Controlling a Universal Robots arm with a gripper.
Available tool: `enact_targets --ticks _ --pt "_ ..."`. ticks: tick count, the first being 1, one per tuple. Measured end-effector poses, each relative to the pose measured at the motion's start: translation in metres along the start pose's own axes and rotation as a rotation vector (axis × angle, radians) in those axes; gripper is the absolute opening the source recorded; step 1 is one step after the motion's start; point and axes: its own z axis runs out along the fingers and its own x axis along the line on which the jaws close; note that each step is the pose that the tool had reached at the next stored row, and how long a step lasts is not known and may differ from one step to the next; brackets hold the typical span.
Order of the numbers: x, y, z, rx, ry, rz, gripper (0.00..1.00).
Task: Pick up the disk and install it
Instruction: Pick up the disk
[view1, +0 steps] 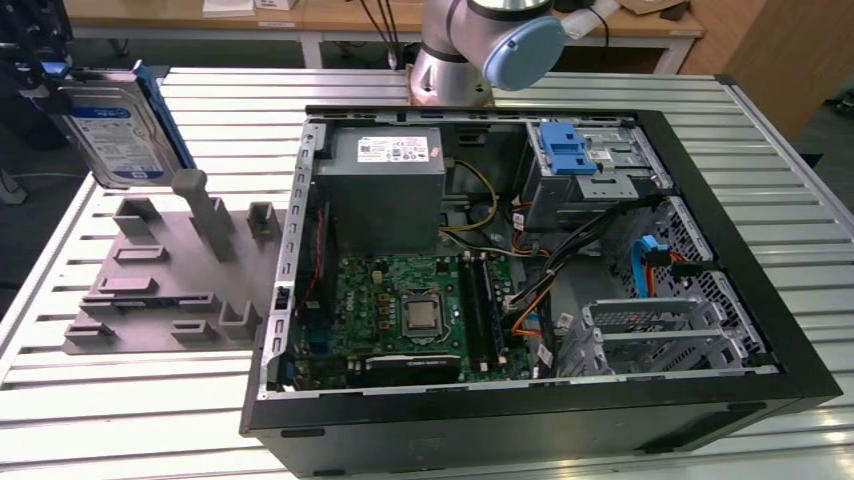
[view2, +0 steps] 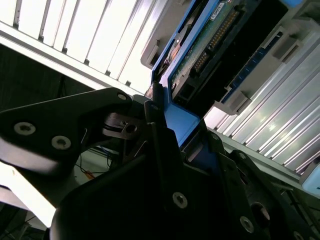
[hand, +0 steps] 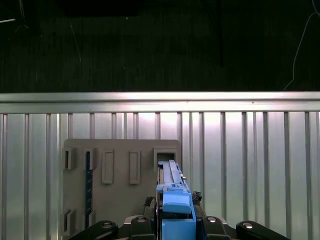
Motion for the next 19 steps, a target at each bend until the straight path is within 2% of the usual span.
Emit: enact_targets --ticks 19 --pt "-0.0002 0.0001 -0.0078 0.0000 0.0000 0.000 0.36"
